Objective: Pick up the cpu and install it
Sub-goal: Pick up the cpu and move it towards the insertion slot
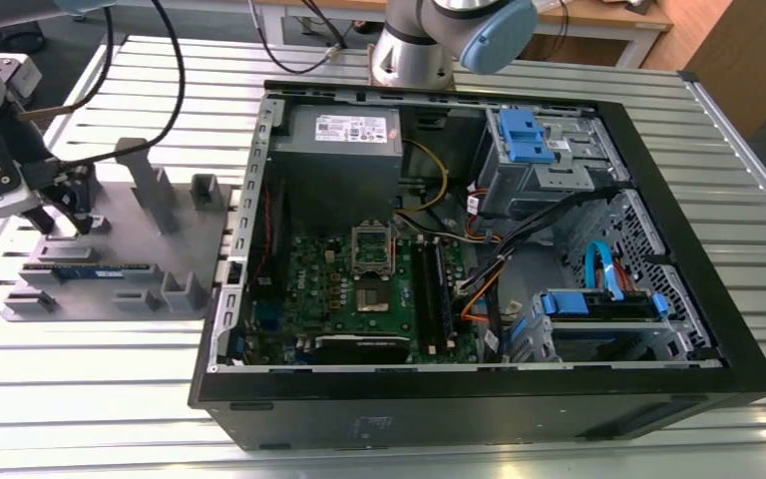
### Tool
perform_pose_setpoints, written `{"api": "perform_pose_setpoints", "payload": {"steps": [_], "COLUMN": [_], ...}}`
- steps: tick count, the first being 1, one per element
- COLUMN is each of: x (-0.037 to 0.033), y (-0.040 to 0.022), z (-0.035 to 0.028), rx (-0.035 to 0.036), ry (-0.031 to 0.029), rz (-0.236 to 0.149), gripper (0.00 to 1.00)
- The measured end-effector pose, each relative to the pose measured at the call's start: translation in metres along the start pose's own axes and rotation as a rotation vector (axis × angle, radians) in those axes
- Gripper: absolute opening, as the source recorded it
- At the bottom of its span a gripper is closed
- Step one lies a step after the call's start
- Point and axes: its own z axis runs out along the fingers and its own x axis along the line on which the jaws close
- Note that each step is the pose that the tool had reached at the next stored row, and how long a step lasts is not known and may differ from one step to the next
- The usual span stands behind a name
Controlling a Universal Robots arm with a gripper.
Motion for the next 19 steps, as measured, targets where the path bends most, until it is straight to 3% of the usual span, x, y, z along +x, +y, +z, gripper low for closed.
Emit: {"api": "perform_pose_setpoints", "payload": {"steps": [3,19], "x": [-0.0001,-0.0001], "y": [0.0001,0.0001], "z": [-0.0033,-0.0037], "rx": [-0.0001,-0.0001], "ry": [-0.0001,-0.0001], "rz": [0.0,0.0], "gripper": [0.47,0.47]}}
